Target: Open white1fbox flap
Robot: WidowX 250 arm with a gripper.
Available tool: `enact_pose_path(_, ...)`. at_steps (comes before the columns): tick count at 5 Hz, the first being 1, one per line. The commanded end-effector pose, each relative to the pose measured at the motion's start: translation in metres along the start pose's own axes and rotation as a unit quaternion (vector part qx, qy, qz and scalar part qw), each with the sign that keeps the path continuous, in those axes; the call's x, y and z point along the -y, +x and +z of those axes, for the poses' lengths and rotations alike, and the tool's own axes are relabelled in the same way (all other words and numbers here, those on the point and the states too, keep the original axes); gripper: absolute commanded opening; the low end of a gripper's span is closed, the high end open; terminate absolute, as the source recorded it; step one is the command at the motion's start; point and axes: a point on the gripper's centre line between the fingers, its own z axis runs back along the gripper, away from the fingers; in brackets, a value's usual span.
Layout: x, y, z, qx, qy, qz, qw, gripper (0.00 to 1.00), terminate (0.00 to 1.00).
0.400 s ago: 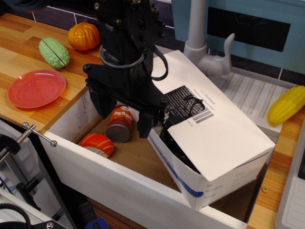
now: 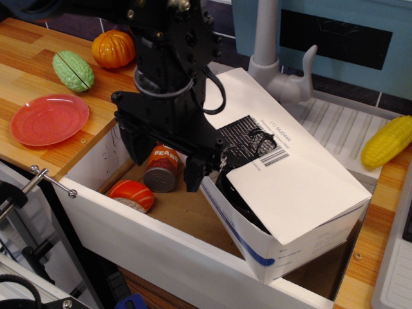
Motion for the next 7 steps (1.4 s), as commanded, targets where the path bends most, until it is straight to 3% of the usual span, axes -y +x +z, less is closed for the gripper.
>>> enact_pose_path(1, -0.003, 0.015, -0.010, 0.030, -0.009, -0.077, 0.9966, 1.00, 0.00)
enact_pose_path(2, -0.005, 0.021, -0.014, 0.045, -0.020, -0.099, 0.9939, 1.00, 0.00)
enact_pose_path(4, -0.009, 0.036, -0.007, 0.104, -0.038, -0.159, 0.9810, 1.00, 0.00)
enact_pose_path(6, -0.006, 0.053, 0.028, 0.137, 0.018, -0.205, 0.9690, 1.00, 0.00)
enact_pose_path(7, -0.002, 0.059, 0.044, 0.159, 0.018, -0.212, 0.9640, 1.00, 0.00)
